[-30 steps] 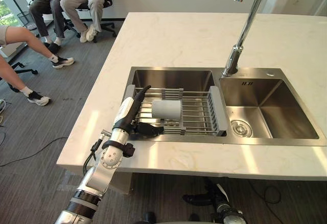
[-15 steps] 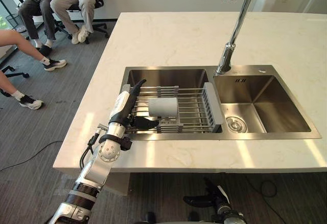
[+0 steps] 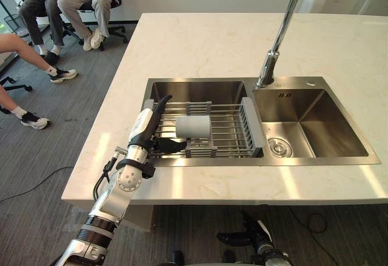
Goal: Walk over to the sink, pick up the cup, carry it to the dishwasher, place the cup inside the dishwasher, then close the dishwasher door
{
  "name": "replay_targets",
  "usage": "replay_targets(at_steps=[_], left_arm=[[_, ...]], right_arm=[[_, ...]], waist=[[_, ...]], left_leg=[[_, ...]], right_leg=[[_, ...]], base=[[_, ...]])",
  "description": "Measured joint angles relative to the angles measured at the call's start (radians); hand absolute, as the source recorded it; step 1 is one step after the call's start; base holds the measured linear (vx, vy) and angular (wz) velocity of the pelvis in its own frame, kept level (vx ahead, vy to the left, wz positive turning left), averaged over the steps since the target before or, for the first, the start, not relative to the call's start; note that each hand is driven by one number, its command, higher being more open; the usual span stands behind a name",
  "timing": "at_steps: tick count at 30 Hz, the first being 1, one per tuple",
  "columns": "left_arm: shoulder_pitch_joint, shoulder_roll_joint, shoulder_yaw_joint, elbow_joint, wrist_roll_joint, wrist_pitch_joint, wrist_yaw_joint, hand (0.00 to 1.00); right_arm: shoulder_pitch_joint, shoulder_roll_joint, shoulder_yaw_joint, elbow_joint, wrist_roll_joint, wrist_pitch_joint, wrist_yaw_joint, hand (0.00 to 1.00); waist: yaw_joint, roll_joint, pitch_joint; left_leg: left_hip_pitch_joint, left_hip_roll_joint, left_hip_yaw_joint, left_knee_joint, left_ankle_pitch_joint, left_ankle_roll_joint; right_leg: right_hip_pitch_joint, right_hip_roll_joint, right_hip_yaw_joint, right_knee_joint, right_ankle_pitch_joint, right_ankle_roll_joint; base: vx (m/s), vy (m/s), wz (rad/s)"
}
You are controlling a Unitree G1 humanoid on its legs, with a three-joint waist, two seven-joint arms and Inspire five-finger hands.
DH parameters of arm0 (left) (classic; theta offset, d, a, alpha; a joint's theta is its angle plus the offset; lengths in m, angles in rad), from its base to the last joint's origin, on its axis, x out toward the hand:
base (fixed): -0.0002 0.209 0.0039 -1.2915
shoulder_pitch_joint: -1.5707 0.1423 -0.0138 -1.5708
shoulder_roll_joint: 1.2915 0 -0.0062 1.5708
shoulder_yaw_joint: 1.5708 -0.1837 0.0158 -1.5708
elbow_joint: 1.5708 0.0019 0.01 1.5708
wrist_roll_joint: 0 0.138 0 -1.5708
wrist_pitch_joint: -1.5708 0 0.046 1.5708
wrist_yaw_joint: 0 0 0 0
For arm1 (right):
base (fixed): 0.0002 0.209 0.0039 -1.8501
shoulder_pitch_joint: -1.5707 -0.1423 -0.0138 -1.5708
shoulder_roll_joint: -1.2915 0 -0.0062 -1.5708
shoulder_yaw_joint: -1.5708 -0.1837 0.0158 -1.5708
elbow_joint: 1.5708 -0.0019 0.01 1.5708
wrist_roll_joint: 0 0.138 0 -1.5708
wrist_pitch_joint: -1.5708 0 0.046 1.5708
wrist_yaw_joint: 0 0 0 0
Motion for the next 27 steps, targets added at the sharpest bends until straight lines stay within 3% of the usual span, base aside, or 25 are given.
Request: replay_targets(at_steps=[10,27], left_arm=[[-0.106,0.061,-0.024,0.073,0.079,0.009,-0.005,1.0],[-0.187,0.105,-0.121,0.083,0.175,0.018,-0.028,1.0]], right_arm=[[-0.003,0.001,0.0,0.0,0.0,0.0,0.0,1.0],[-0.004,0.001,-0.009,0.001,0.0,-0.001,-0.002,1.0]], waist=[[-0.02,-0.002,0.001],[-0.033,-0.002,0.013]], left_leg=[[-0.016,-0.001,-0.001,0.0,0.0,0.001],[-0.022,-0.005,0.012,-0.005,0.0,0.001]], right_leg=[[-0.017,0.0,0.002,0.0,0.001,0.001],[-0.035,-0.006,0.016,-0.003,0.008,0.005]], base=[[0.0,0.0,0.0],[-0.01,0.002,-0.03]])
